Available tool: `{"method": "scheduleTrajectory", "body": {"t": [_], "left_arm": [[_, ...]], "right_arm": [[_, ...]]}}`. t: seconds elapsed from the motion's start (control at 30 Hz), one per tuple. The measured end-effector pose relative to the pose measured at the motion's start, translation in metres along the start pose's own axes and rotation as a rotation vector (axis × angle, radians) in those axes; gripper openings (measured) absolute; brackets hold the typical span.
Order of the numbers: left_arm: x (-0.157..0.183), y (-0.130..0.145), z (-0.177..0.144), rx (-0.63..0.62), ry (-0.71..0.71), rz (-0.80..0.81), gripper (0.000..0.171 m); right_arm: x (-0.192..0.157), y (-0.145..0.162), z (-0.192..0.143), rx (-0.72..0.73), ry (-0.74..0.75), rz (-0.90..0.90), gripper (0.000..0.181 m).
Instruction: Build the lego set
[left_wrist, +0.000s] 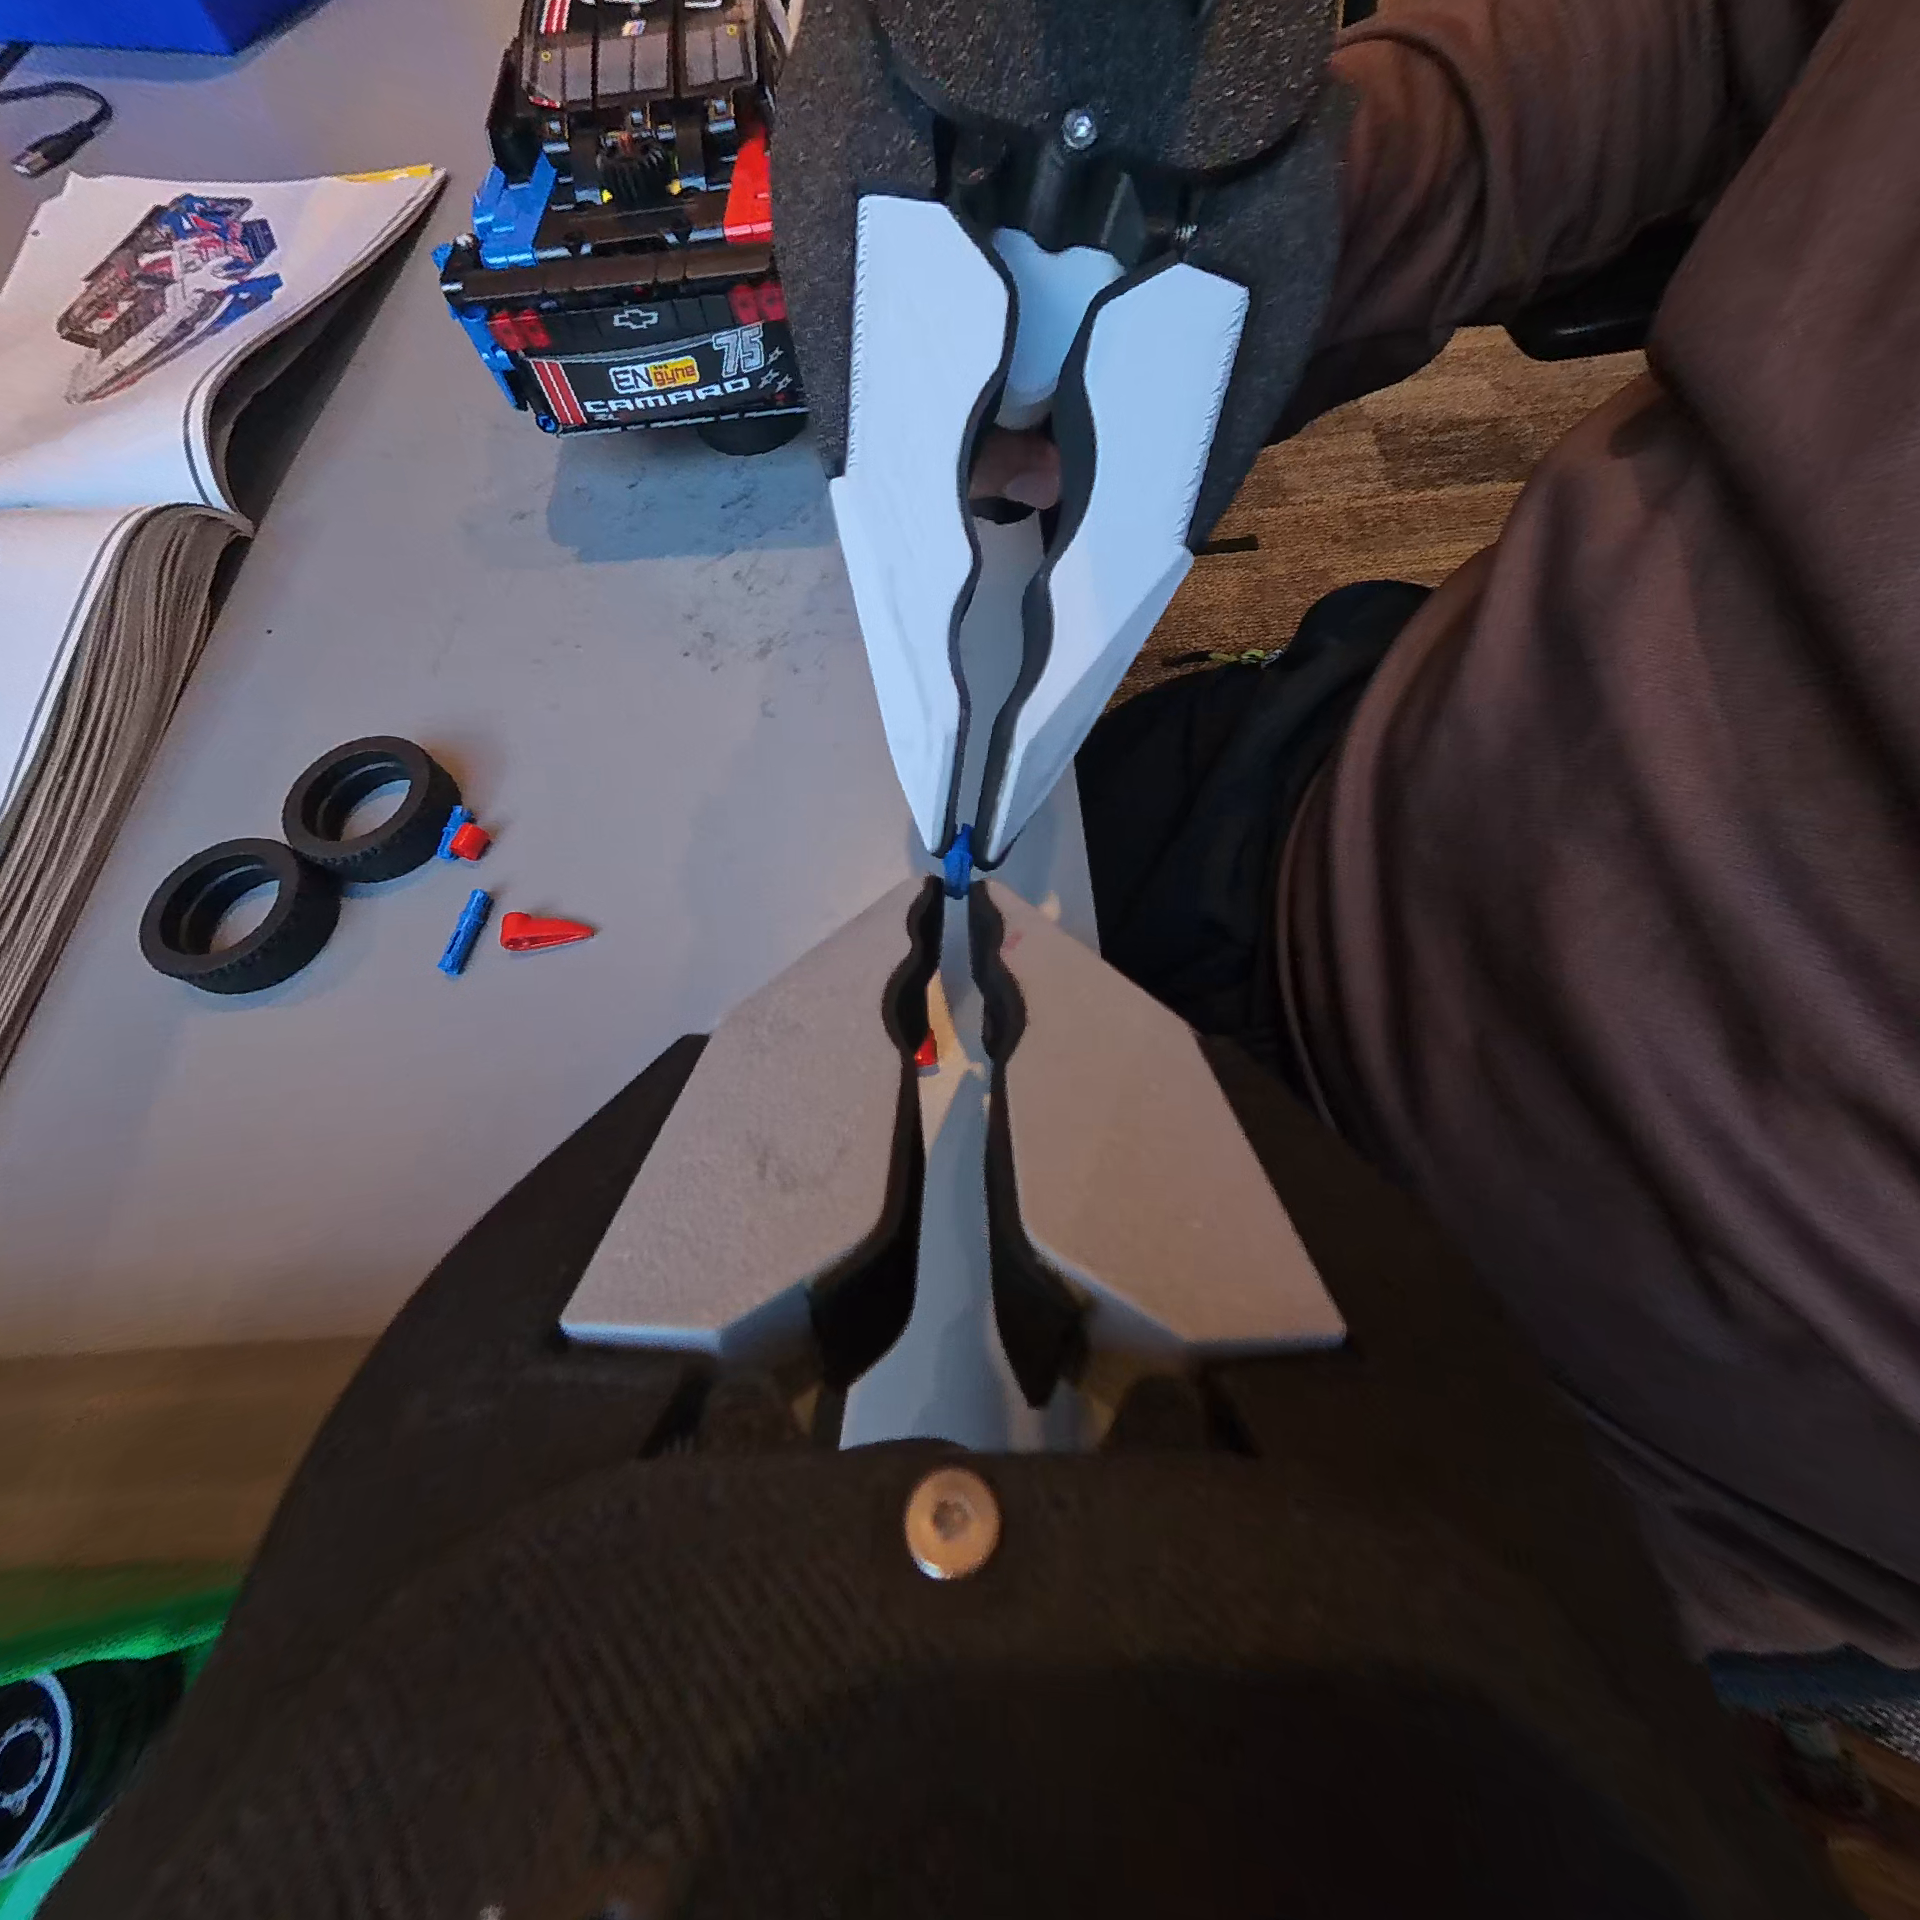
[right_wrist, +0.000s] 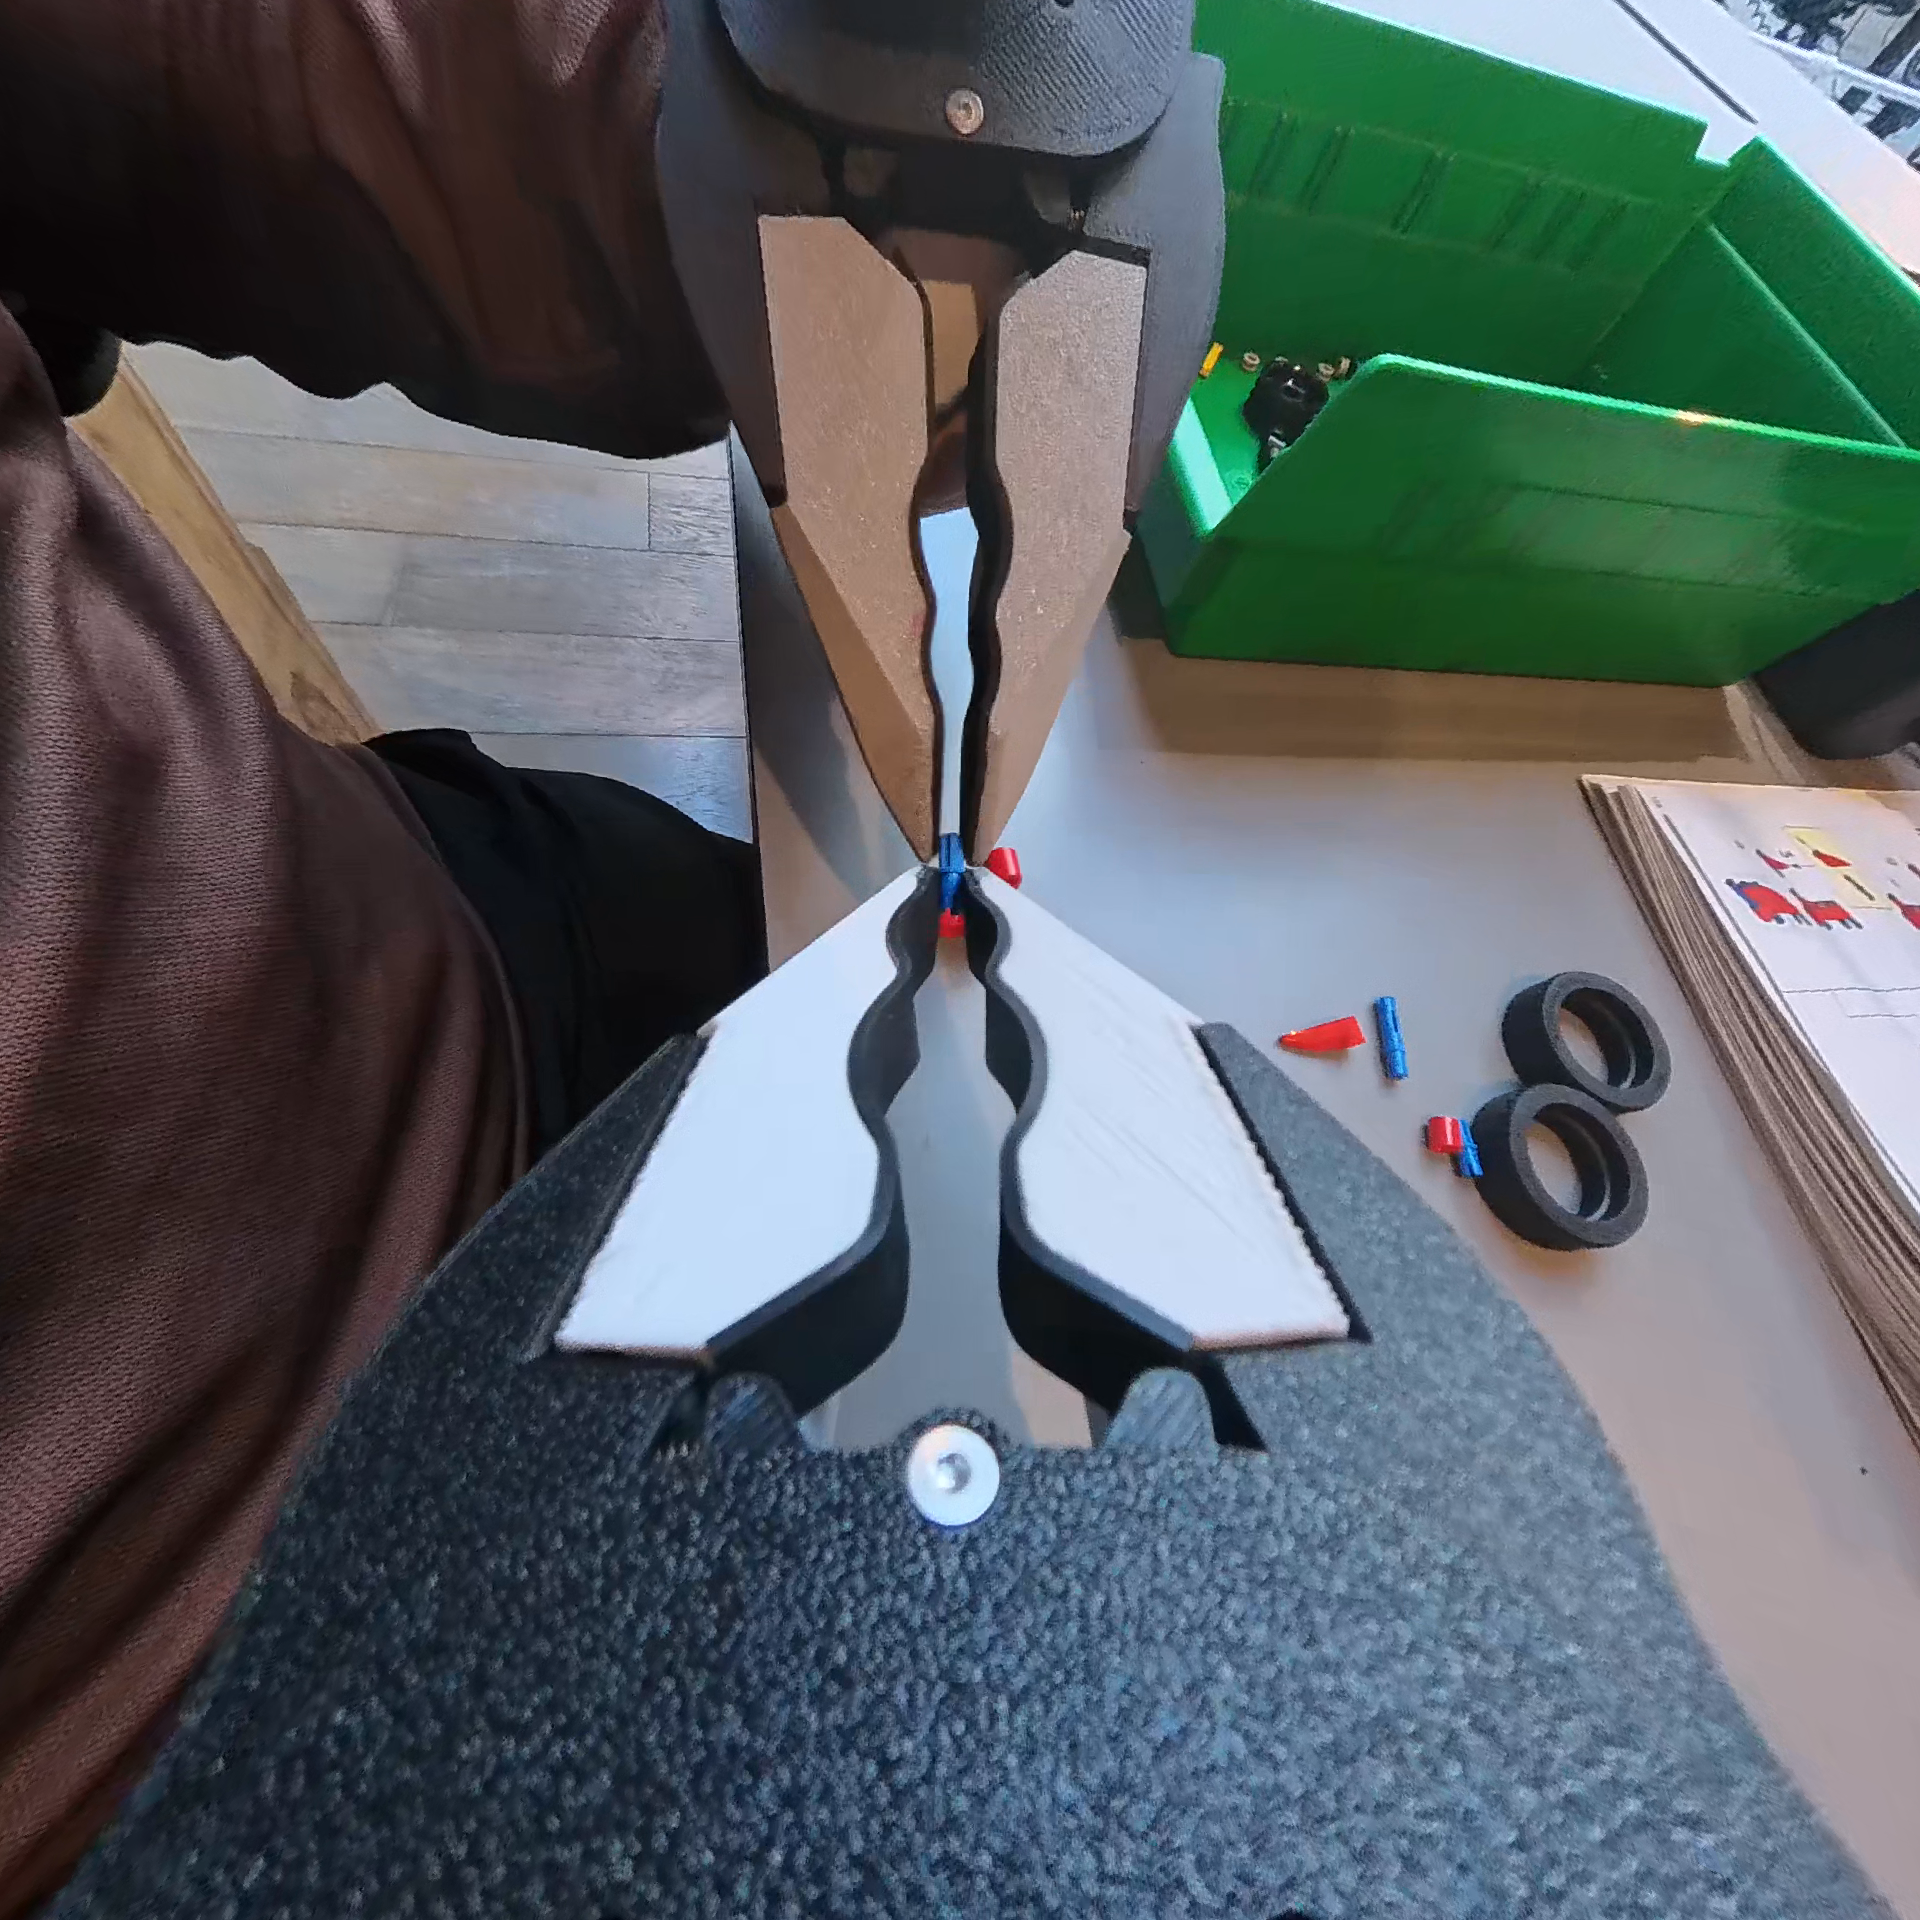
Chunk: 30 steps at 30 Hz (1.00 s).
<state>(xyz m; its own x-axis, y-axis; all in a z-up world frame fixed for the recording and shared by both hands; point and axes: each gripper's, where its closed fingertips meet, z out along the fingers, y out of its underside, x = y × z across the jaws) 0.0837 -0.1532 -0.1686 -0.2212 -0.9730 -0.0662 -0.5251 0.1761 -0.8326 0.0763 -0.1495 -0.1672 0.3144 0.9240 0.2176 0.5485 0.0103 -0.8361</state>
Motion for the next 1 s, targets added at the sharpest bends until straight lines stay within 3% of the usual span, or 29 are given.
{"method": "scheduleTrajectory", "body": {"t": [0.13, 0.3, 0.47, 1.0], "left_arm": [[-0.003, -0.006, -0.003, 0.042, -0.047, 0.061, 0.001], [0.003, -0.032, -0.018, 0.227, -0.113, 0.218, 0.002], [0.0, -0.053, -0.033, 0.364, -0.171, 0.254, 0.002], [0.001, -0.049, -0.026, 0.347, -0.144, 0.213, 0.002]], "right_arm": [[0.003, -0.008, -0.006, 0.069, -0.015, 0.062, 0.003], [0.002, -0.038, -0.028, 0.26, -0.165, 0.245, 0.003], [0.006, -0.047, -0.038, 0.312, -0.153, 0.251, 0.003], [0.006, -0.045, -0.033, 0.249, -0.036, 0.099, 0.006]]}}
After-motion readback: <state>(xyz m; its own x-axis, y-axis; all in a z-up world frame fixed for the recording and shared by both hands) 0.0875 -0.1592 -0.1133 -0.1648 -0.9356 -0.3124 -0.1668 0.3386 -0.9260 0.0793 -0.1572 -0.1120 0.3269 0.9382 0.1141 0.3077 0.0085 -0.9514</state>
